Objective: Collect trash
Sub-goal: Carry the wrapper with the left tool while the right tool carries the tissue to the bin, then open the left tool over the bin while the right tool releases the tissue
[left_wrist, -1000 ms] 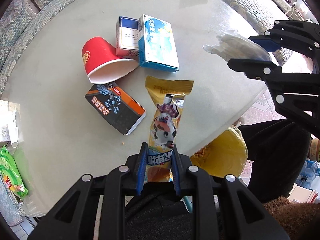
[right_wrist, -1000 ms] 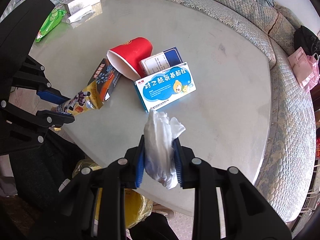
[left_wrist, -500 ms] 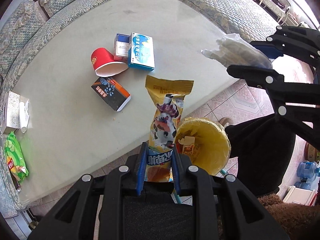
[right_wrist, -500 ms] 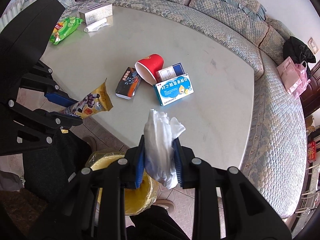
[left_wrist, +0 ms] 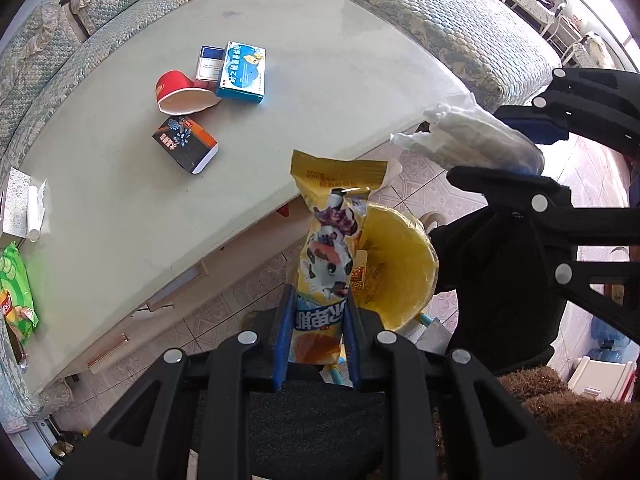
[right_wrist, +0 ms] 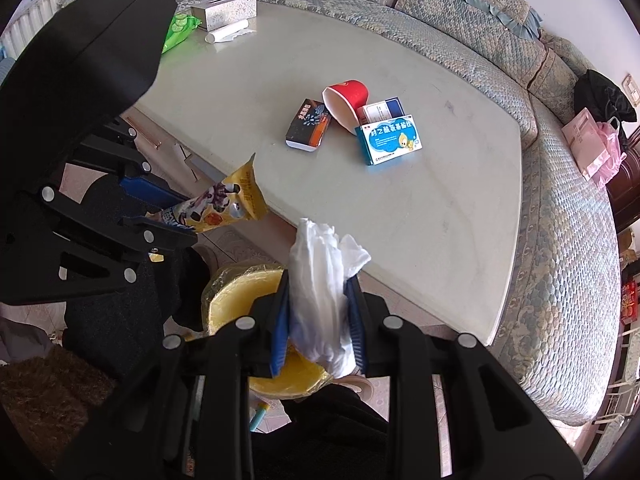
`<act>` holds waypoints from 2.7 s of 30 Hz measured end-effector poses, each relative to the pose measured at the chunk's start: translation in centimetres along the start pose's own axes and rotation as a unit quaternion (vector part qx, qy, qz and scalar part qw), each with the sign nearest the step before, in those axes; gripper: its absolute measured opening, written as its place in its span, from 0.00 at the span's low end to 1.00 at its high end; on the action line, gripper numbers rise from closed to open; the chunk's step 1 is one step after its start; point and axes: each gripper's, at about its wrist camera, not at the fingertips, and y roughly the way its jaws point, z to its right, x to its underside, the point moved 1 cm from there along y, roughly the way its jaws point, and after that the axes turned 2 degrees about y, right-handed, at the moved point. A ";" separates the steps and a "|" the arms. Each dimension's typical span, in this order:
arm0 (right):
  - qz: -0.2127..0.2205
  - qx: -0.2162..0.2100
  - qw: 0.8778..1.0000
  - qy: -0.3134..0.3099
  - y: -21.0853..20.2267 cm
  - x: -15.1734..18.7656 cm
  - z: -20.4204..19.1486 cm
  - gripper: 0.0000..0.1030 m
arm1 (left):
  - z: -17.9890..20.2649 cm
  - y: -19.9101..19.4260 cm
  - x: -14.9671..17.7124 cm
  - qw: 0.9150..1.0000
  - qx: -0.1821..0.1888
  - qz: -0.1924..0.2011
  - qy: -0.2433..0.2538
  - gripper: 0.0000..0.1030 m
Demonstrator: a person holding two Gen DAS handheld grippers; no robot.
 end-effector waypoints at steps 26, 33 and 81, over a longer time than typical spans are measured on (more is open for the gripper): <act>-0.064 -0.026 0.996 0.055 7.7 7.9 -2.0 0.25 | 3.1 11.4 2.9 0.999 0.024 -0.033 -0.001 0.22; -0.091 -0.035 0.993 0.071 11.9 9.5 -1.6 0.25 | 2.6 16.3 3.0 0.996 0.055 -0.062 -0.019 0.22; -0.222 -0.085 0.958 0.157 31.2 15.0 0.3 0.42 | 1.0 34.6 2.4 0.968 0.125 -0.188 -0.108 0.44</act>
